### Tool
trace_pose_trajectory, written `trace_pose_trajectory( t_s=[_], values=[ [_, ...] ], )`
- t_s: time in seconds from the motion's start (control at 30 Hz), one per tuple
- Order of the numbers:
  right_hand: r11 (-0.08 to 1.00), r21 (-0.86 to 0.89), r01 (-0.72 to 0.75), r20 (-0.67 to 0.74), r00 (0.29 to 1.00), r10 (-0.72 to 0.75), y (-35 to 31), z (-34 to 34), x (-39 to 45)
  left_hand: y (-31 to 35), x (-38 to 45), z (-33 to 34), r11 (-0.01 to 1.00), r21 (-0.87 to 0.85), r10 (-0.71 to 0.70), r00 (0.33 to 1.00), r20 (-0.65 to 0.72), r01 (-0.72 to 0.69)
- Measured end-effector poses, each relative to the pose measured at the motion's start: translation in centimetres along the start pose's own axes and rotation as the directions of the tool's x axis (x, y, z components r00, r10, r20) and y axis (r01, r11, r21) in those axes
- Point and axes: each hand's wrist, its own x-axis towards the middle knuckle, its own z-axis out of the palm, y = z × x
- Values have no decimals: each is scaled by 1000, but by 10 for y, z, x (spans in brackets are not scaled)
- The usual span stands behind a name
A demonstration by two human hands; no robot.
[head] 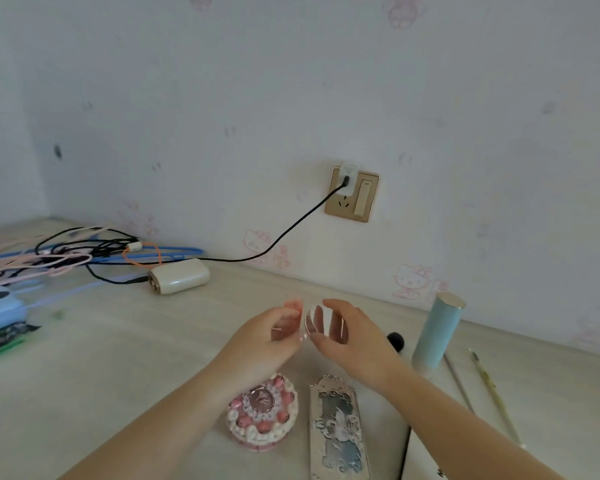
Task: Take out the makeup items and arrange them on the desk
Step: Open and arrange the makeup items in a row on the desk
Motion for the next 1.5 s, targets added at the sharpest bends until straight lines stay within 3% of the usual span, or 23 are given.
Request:
trace_pose_trajectory(
  t_s=[0.1, 0.17, 0.3, 0.5, 0.63, 0.73, 1.23, 1.5],
  values=[
    [976, 212, 59, -28, 998, -54, -18, -10, -20, 14, -15, 0, 958, -282, -34, 998, 52, 47],
    [948, 306, 91, -49, 996, -80, -28, -18, -31, 26, -26, 1, 847, -517, -79, 990, 116, 128],
    [932, 328, 157, -61, 988, -145, -49, -29, -51, 47, -45, 2, 713, -687, -22, 983, 184, 144],
    [965, 143, 221, -36, 975, -218, -75, -33, -73, 65, -71, 0, 614, -785, 57, 988, 144, 79],
    [975, -39, 220, 37, 975, -218, -91, -38, -79, 65, -78, -2, 502, -863, -42, 998, 38, 54],
    [956, -161, 244, 88, 969, -233, -102, -39, -81, 63, -82, -3, 481, -876, -98, 995, -10, 38],
    [946, -250, 207, 165, 972, -170, -127, -27, -74, 50, -88, -12, 436, -899, -142, 989, -40, 27],
    [884, -430, 182, 132, 982, -137, -124, -3, -60, 43, -82, -11, 371, -928, -160, 983, -88, -23]
  ],
)
